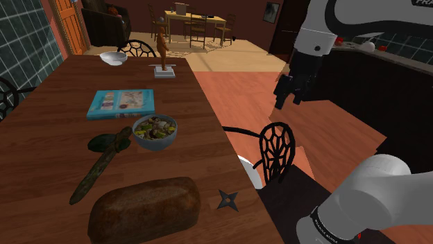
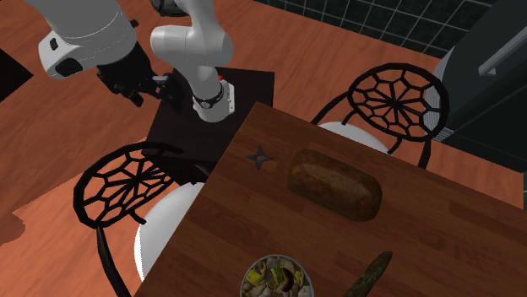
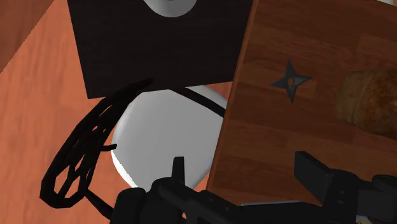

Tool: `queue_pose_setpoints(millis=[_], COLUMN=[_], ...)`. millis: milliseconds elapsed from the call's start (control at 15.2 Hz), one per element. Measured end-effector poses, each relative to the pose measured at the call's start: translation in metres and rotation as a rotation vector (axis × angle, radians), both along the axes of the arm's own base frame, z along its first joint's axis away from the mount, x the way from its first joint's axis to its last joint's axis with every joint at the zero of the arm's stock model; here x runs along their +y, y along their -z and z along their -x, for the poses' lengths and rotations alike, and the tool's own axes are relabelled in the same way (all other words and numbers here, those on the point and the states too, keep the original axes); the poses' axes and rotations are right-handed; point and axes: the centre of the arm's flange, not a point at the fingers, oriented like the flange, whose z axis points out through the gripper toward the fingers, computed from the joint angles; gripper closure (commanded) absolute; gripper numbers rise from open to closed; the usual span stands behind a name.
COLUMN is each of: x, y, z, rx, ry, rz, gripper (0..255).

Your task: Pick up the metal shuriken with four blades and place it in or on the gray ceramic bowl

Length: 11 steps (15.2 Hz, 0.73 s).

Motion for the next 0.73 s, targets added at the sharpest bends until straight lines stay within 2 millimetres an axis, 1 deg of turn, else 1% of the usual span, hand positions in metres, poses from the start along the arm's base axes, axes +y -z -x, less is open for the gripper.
queue_pose_setpoints(millis=[66, 132, 198, 396, 462, 528, 726], x=[0.0, 0.003, 0.011, 0.028, 0.036, 0.048, 0.069], y=[0.0, 0.004, 0.012, 0.042, 0.055, 0.067, 0.092], z=[0.0, -0.001, -0.005, -0.009, -0.009, -0.012, -0.015], rx=[0.0, 0.0, 0.0, -0.002, -0.002, -0.003, -0.006], ry=[0.0, -0.017, -0.044, -0.143, -0.179, -0.215, -0.323], rz=[0.0, -0.001, -0.004, -0.012, -0.015, -0.018, -0.027], gripper=[0, 0, 0, 0, 0, 0, 0])
